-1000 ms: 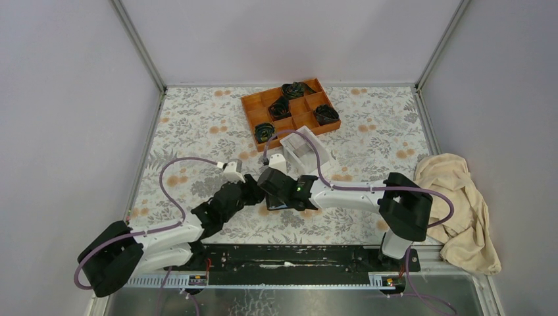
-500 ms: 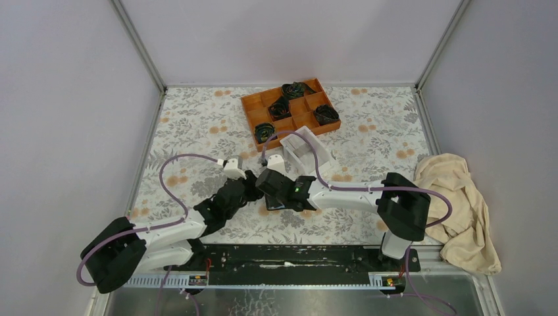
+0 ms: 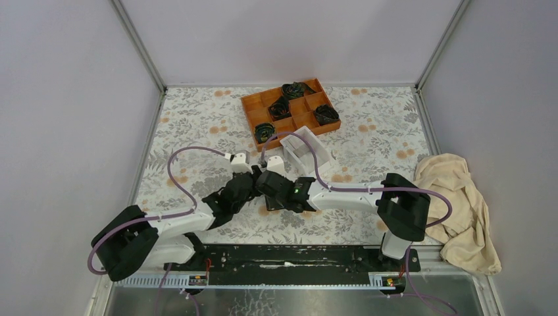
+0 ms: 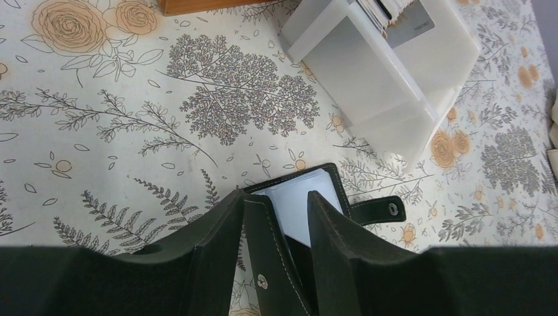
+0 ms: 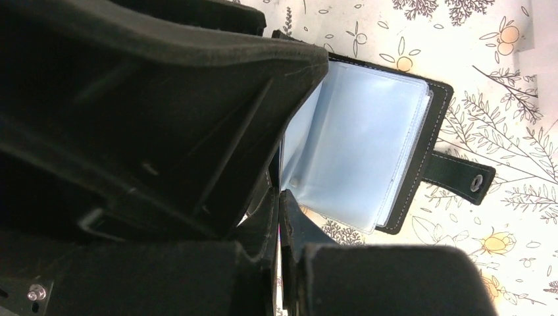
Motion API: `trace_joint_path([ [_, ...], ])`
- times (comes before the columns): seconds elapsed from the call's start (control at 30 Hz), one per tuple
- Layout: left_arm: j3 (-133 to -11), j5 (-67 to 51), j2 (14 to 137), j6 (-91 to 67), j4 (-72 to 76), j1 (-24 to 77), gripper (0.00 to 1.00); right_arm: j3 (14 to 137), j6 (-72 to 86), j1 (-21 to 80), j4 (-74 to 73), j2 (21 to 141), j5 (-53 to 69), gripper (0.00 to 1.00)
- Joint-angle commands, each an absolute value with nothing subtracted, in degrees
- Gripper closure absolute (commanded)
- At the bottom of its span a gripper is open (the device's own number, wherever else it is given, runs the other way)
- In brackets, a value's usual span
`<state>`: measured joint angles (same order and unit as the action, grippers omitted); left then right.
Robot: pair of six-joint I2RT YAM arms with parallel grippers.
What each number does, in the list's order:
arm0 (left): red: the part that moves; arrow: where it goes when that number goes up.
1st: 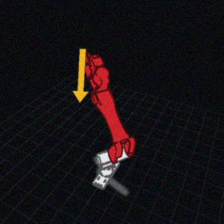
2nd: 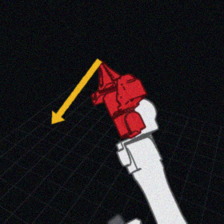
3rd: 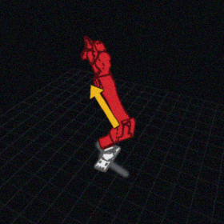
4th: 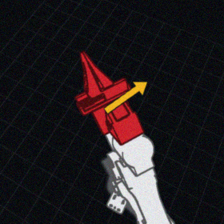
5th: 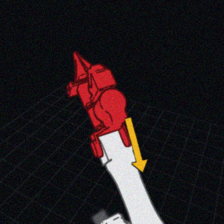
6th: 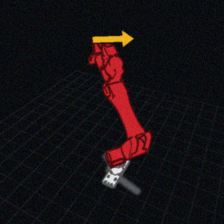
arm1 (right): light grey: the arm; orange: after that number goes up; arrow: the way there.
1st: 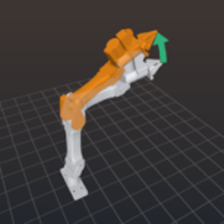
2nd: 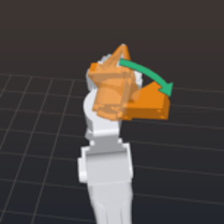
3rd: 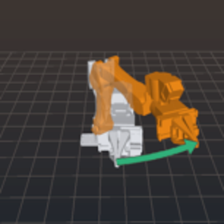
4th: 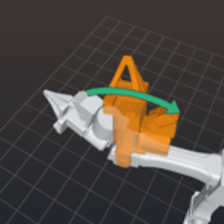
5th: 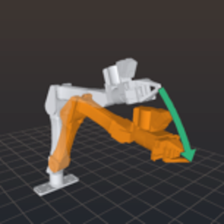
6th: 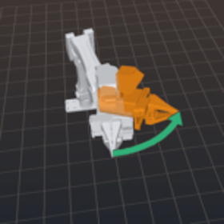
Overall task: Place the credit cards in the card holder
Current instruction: Open the card holder at the center of the board.
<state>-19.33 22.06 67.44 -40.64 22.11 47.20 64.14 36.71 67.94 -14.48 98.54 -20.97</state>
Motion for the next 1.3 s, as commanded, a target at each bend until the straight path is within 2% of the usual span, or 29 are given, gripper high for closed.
trace_joint_path([
  [0.0, -20.92, 22.24, 69.90, -39.06, 21.72, 47.36, 0.52, 66.32, 36.84, 68.77, -14.78, 99.23, -22.94, 1.00],
  [0.33, -17.79, 22.21, 71.69, -41.04, 21.88, 47.26, 0.60, 66.66, 36.78, 68.82, -15.31, 98.78, -23.47, 1.00],
  [0.57, -15.19, 24.17, 70.39, -42.01, 22.99, 47.29, 0.71, 66.81, 36.83, 69.09, -15.39, 98.17, -23.76, 1.00],
  [0.9, -12.31, 25.54, 70.10, -42.26, 25.25, 47.29, 0.72, 66.21, 36.48, 68.32, -14.82, 96.00, -23.90, 1.00],
  [1.27, -8.75, 25.30, 72.69, -39.58, 33.86, 46.09, 0.72, 59.25, 36.35, 59.90, -6.38, 89.41, -10.80, 1.00],
])
